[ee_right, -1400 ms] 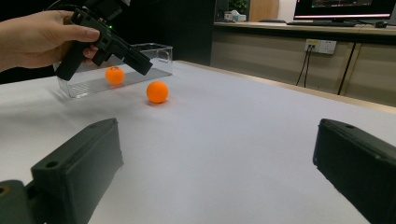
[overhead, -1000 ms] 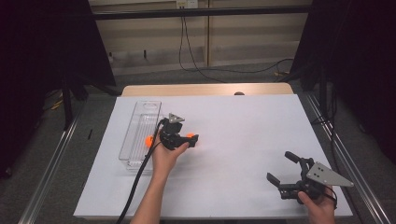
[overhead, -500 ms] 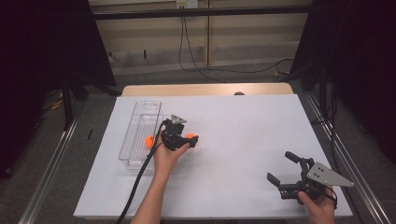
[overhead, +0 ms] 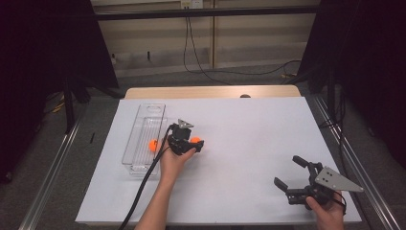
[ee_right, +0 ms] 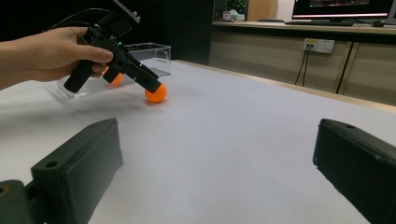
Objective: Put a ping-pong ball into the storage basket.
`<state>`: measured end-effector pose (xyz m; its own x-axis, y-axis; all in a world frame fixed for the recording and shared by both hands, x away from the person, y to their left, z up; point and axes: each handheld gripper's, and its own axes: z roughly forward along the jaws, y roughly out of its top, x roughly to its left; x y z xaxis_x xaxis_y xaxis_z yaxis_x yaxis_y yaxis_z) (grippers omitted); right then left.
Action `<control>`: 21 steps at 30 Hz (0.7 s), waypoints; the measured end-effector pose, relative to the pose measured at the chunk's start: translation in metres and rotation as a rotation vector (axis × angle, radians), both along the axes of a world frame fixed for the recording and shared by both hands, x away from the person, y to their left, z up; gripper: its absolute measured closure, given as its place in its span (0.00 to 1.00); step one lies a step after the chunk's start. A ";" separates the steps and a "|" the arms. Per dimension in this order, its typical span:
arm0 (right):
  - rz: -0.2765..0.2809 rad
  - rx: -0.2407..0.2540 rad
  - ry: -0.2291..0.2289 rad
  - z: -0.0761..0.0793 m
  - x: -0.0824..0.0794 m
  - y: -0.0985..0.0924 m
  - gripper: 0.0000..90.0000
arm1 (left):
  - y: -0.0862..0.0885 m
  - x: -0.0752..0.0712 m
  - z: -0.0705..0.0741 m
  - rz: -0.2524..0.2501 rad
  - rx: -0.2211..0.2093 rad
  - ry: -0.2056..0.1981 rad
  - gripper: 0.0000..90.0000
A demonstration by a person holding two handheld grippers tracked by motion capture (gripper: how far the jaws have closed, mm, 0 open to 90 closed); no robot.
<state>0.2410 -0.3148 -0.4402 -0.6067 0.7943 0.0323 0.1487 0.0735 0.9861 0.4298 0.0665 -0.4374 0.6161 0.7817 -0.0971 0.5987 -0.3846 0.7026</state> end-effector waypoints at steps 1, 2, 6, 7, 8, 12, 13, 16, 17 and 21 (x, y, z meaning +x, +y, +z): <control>0.001 0.000 0.000 0.000 0.000 0.000 0.01 | 0.000 0.000 -0.001 0.003 0.002 0.004 0.41; 0.000 -0.001 0.000 0.000 0.000 0.000 0.01 | 0.000 0.001 -0.001 0.004 0.004 0.006 0.41; 0.001 -0.003 -0.002 0.000 0.000 0.000 0.01 | -0.001 0.002 -0.004 0.004 0.011 0.005 0.44; 0.001 -0.003 -0.002 0.000 0.000 0.000 0.01 | -0.001 0.002 -0.004 0.003 0.006 0.008 0.44; 0.000 -0.003 -0.001 0.000 0.000 -0.001 0.01 | -0.001 0.002 -0.005 -0.002 0.008 0.011 0.45; 0.000 -0.001 0.000 0.000 0.000 -0.001 0.01 | -0.002 0.003 -0.007 -0.001 0.013 0.016 0.47; 0.000 -0.001 0.001 0.000 -0.001 -0.001 0.01 | -0.002 0.003 -0.007 -0.002 0.011 0.018 0.48; -0.002 -0.001 0.000 0.000 -0.001 -0.001 0.01 | -0.002 0.004 -0.008 -0.004 0.020 0.016 0.48; -0.001 -0.001 -0.001 0.000 -0.001 -0.001 0.01 | -0.002 0.003 -0.009 -0.002 0.013 0.021 0.49; -0.003 -0.002 -0.002 0.000 -0.001 -0.002 0.01 | -0.003 0.005 -0.012 -0.001 0.009 0.030 0.50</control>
